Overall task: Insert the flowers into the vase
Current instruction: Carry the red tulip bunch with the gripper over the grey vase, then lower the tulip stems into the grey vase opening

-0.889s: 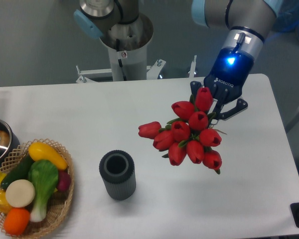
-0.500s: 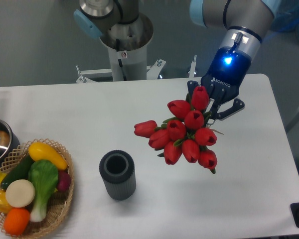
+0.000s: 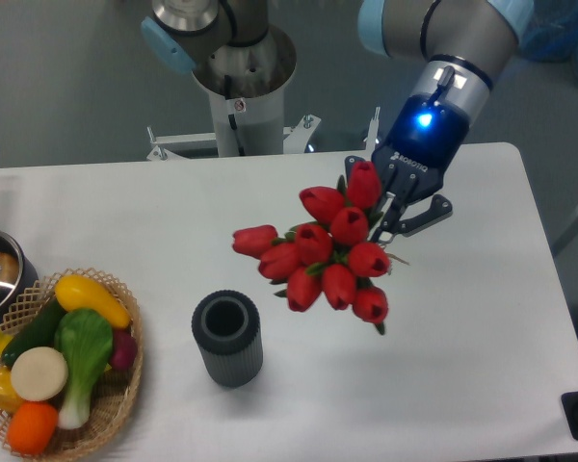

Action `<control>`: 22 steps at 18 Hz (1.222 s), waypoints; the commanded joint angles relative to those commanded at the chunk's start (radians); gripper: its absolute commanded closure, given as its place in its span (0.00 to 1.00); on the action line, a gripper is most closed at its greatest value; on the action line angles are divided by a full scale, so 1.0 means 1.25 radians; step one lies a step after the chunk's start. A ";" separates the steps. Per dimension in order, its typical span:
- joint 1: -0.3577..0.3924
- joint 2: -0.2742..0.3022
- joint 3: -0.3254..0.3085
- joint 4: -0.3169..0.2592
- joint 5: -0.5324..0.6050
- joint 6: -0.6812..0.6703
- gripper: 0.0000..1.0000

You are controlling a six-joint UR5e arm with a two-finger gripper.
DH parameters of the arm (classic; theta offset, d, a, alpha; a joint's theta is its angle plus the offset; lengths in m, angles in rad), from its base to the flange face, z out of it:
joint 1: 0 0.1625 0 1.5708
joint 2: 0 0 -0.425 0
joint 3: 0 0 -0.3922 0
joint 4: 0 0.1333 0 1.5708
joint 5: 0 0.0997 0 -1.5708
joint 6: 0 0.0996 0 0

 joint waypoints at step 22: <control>-0.104 -0.020 -0.066 0.011 -0.178 0.039 0.84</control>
